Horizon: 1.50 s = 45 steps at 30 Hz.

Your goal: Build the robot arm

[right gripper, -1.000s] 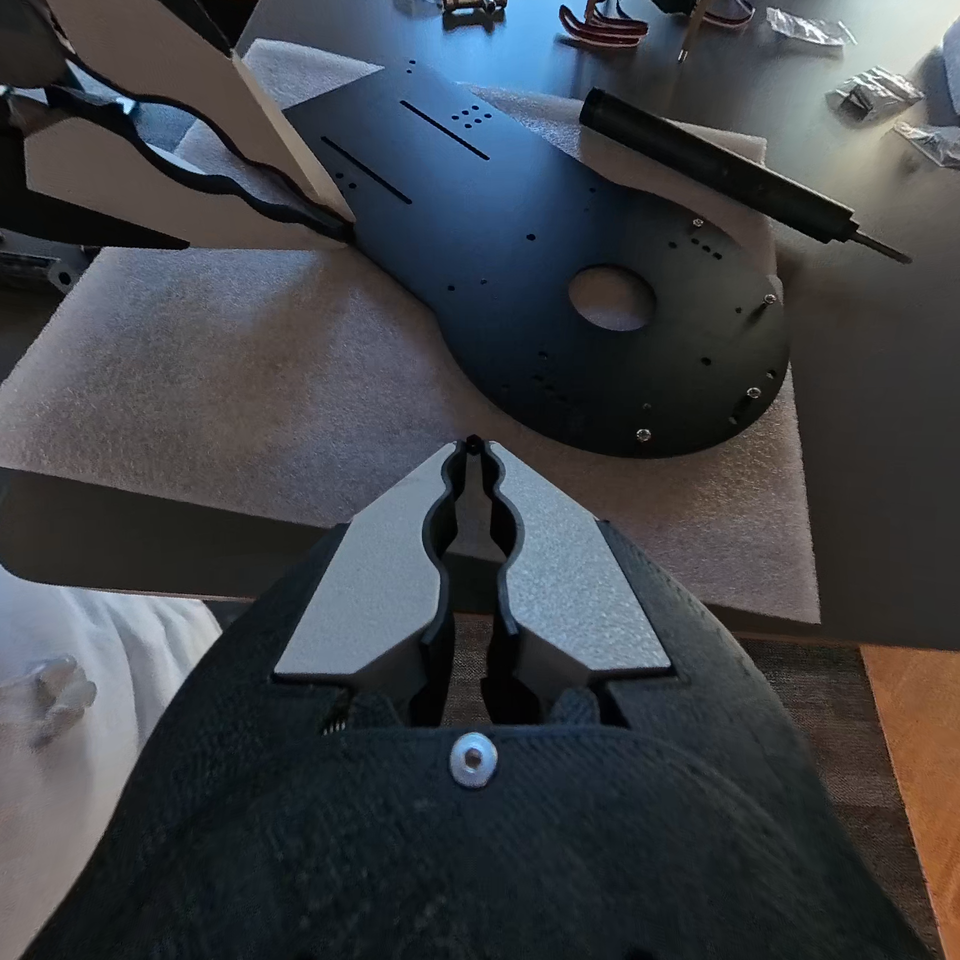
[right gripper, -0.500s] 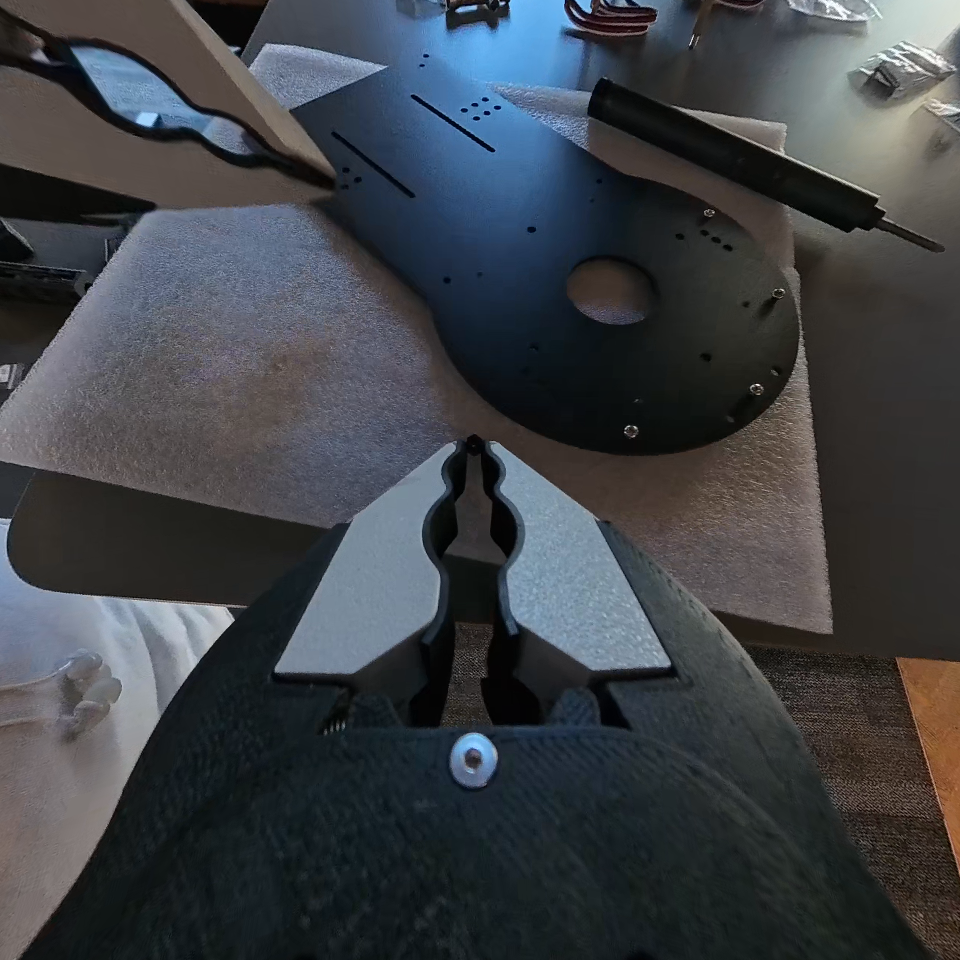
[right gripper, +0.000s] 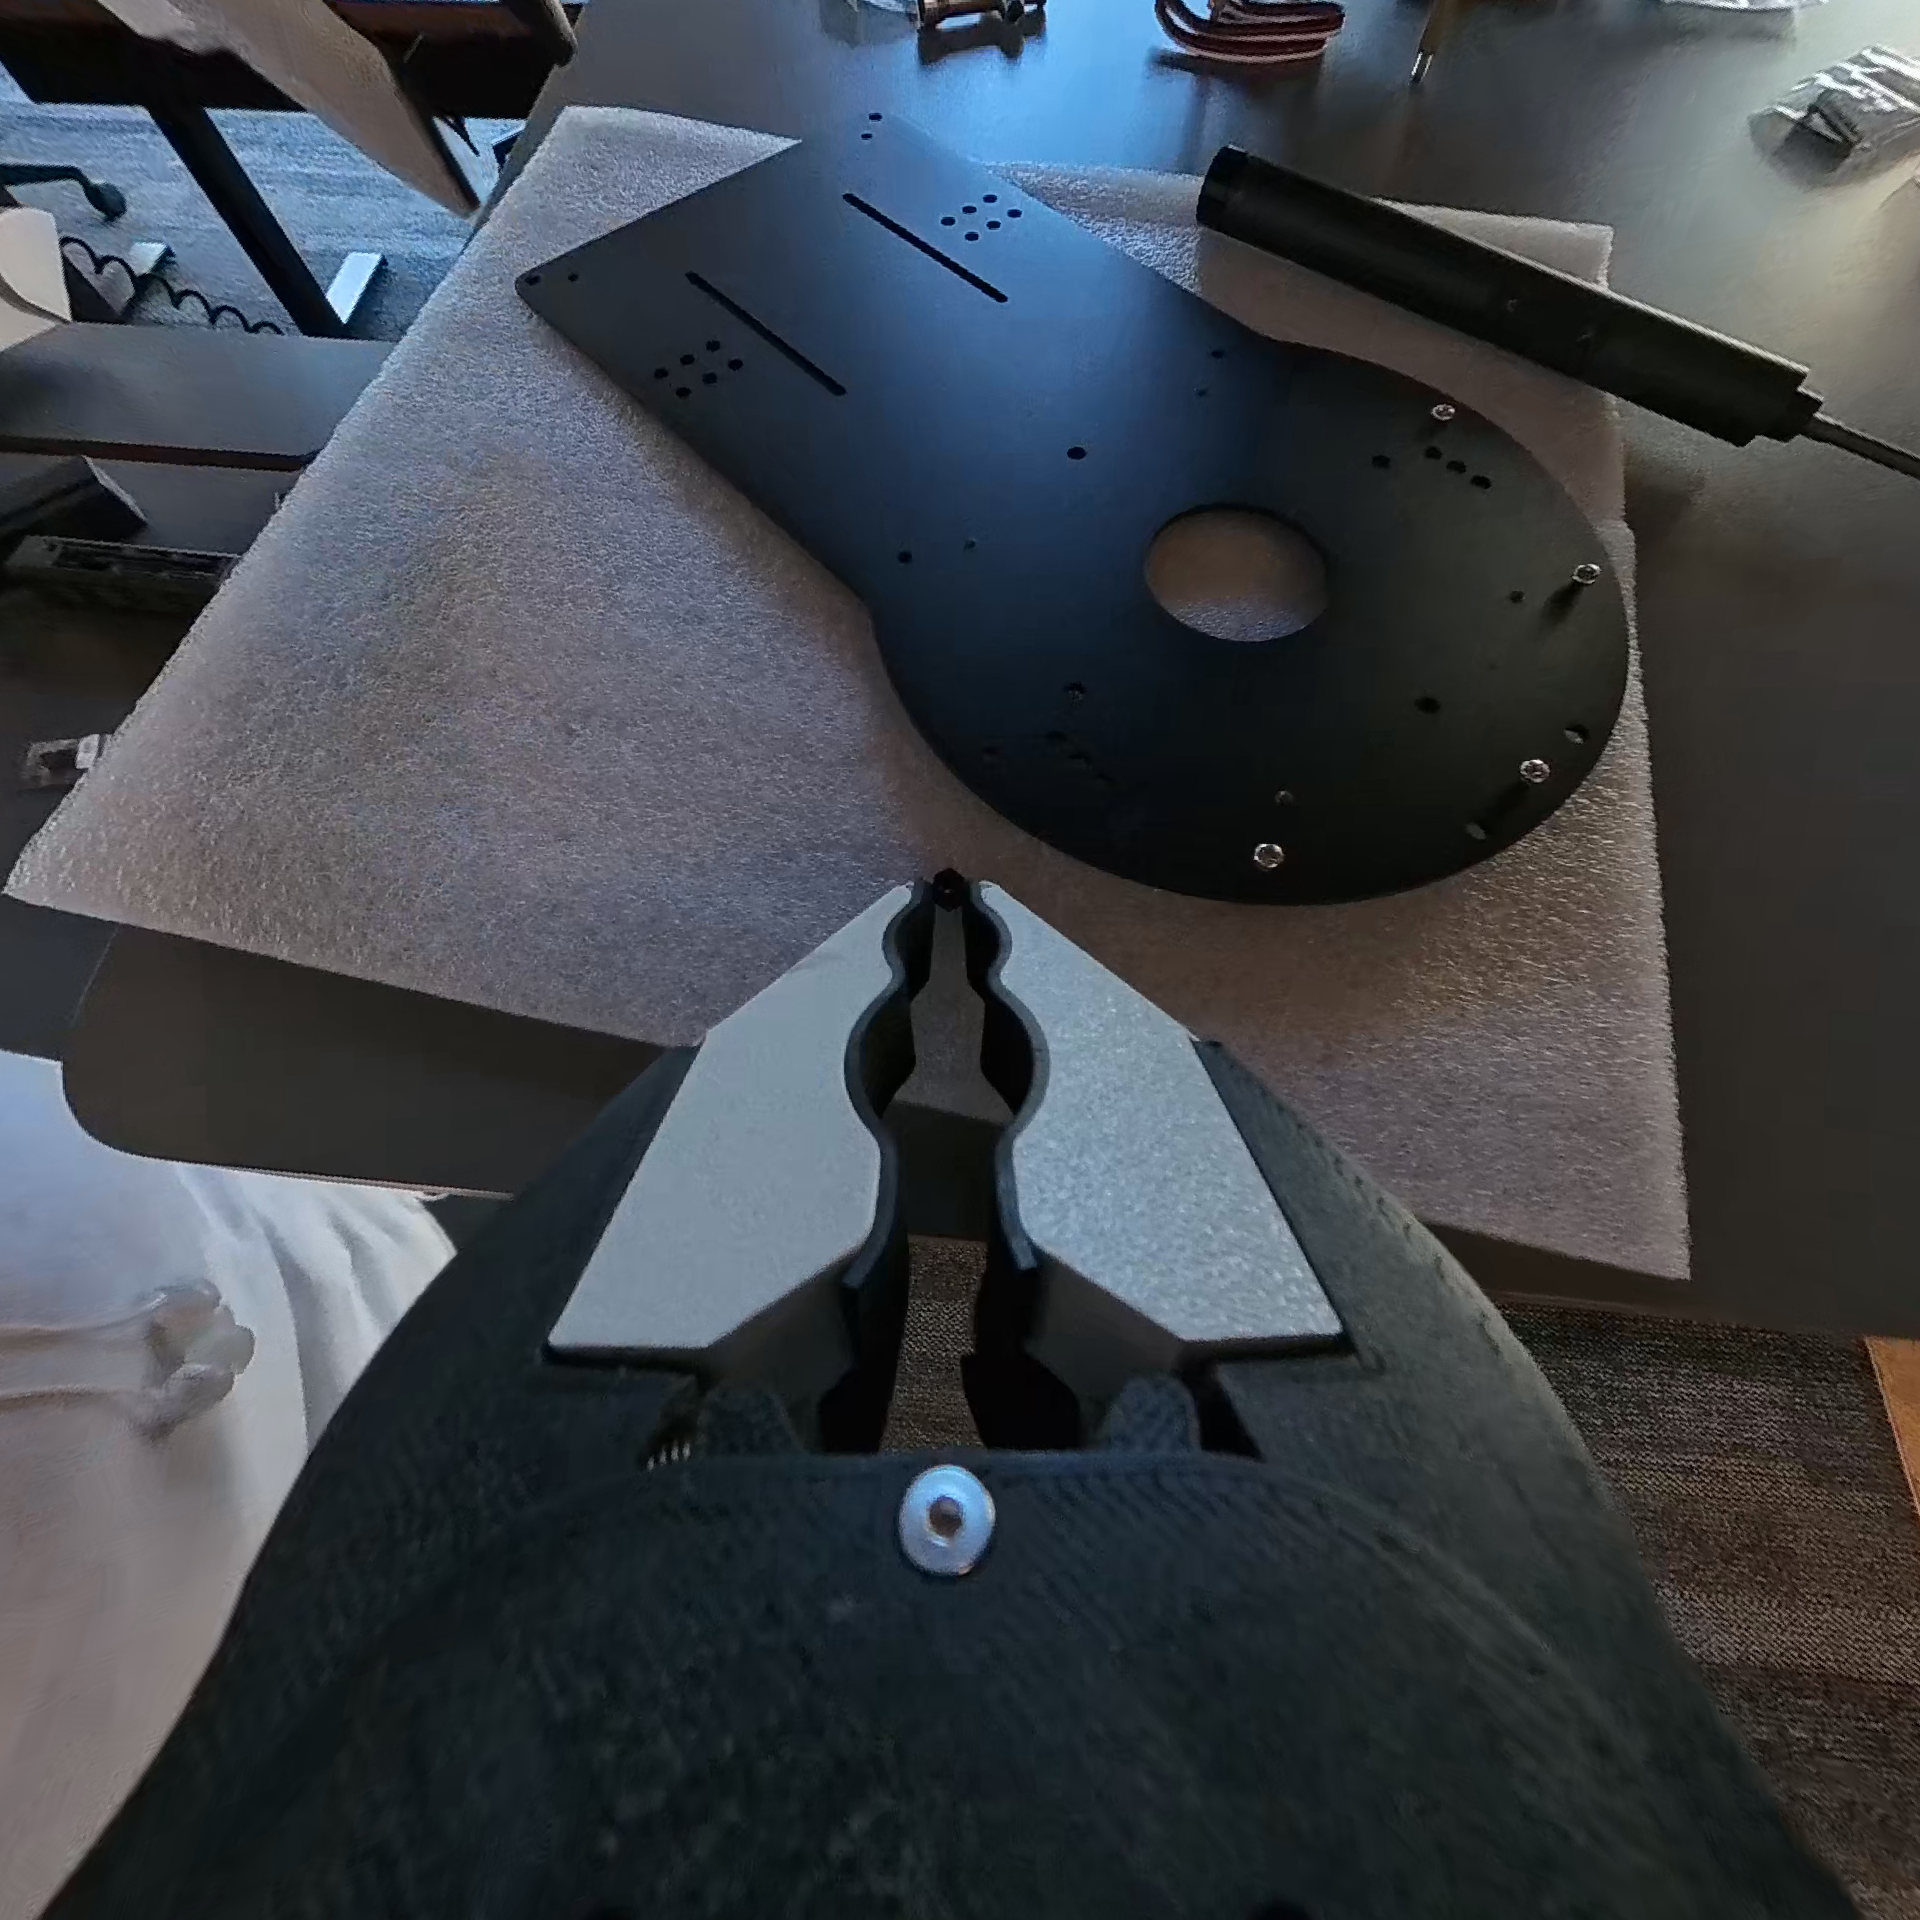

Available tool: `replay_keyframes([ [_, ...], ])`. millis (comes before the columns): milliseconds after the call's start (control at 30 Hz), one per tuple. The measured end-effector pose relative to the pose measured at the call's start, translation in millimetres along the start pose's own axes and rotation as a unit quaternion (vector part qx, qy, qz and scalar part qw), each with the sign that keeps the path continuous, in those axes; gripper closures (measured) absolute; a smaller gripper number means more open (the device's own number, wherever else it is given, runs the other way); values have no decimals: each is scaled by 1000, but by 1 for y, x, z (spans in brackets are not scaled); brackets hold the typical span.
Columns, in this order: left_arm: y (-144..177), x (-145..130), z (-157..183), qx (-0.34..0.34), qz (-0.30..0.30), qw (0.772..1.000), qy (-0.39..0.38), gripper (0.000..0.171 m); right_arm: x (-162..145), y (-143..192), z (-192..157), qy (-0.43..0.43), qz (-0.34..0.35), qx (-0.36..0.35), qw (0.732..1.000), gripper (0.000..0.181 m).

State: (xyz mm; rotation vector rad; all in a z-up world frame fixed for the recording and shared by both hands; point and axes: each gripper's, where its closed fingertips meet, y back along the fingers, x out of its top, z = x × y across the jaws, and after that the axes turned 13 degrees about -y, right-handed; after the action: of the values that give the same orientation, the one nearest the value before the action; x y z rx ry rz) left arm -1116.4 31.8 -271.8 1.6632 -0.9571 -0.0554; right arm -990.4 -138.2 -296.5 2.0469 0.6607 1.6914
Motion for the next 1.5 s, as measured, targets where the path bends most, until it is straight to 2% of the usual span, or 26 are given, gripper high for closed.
replay_keyframes([
  [100,-2,14,-1,-15,37,999,-18,127,1,0,-1,-2,-4,8,1000,177],
  [233,-18,81,7,-43,92,994,-45,124,3,-4,-7,4,-12,17,1000,177],
  [367,-42,132,14,-10,81,974,-210,131,2,-6,-7,14,-19,8,1000,177],
  [400,-47,139,18,-26,76,968,-239,129,2,-6,-7,10,-18,9,1000,177],
  [467,-55,148,21,-65,71,963,-251,121,2,-5,-8,3,-15,11,1000,177],
  [567,-67,151,26,-75,48,957,-276,115,2,-5,-8,3,-8,10,1000,177],
  [700,-74,164,46,-37,75,951,-296,120,2,-5,-8,4,2,9,1000,177],
  [800,-83,161,57,-44,71,952,-295,125,2,-5,-7,5,7,10,1000,177],
  [900,-84,162,55,-40,73,956,-281,120,2,-5,-7,11,7,10,1000,177],
  [1167,-85,158,50,-45,61,965,-250,133,3,-5,-9,11,14,17,1000,177],
  [1367,-88,159,43,-29,43,960,-274,121,3,-5,-9,13,12,19,1000,177],
  [1500,-87,159,50,9,58,948,-312,140,3,-5,-9,10,13,19,1000,177],
])
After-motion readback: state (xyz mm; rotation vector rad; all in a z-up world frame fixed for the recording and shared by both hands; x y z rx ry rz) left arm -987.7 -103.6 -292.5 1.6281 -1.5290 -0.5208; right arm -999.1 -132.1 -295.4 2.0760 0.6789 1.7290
